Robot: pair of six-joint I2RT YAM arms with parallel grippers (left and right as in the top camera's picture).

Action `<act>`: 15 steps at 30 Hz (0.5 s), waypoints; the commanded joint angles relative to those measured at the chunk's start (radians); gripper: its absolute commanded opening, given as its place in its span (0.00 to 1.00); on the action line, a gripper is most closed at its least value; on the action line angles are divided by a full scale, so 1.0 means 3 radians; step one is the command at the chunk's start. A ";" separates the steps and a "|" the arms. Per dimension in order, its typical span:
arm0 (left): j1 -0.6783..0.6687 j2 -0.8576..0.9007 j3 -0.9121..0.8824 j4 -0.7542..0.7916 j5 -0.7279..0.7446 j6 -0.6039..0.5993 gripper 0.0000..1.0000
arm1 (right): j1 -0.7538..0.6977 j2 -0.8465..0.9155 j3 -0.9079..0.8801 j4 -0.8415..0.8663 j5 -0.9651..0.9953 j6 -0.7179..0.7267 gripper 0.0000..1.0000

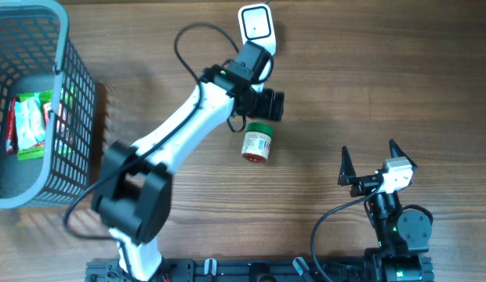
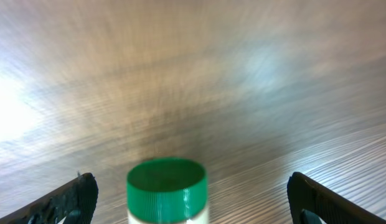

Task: Scan the item barcode
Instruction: 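Lower the jar onto the table and open the left gripper, then move the left gripper back over the basket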

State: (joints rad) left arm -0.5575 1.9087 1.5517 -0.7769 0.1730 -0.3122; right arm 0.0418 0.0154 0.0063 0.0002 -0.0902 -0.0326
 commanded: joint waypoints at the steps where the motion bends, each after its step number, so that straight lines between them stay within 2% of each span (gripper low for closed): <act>1: 0.0109 -0.0445 0.0132 -0.0015 -0.0390 0.0067 0.95 | -0.0023 -0.0018 -0.0004 0.0018 -0.0053 -0.0057 1.00; 6: 0.0356 -0.0940 0.0132 -0.0041 -0.0778 0.0070 0.96 | -0.0023 -0.0018 -0.0004 0.0018 -0.0053 -0.0057 1.00; 11: 0.0797 -0.1410 0.0132 -0.0079 -0.1268 0.0070 0.98 | -0.0023 -0.0018 -0.0004 0.0018 -0.0053 -0.0057 1.00; 13: 0.1279 -0.1680 0.0132 -0.0113 -0.1340 0.0074 0.99 | -0.0023 -0.0018 -0.0004 0.0018 -0.0053 -0.0058 1.00; 15: 0.1527 -0.1760 0.0132 -0.0123 -0.1340 0.0106 0.98 | -0.0023 -0.0018 -0.0004 0.0018 -0.0053 -0.0057 1.00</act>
State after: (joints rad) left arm -0.2459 1.4471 1.5787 -0.8085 -0.1612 -0.3035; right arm 0.0422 0.0154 0.0063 0.0002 -0.0898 -0.0326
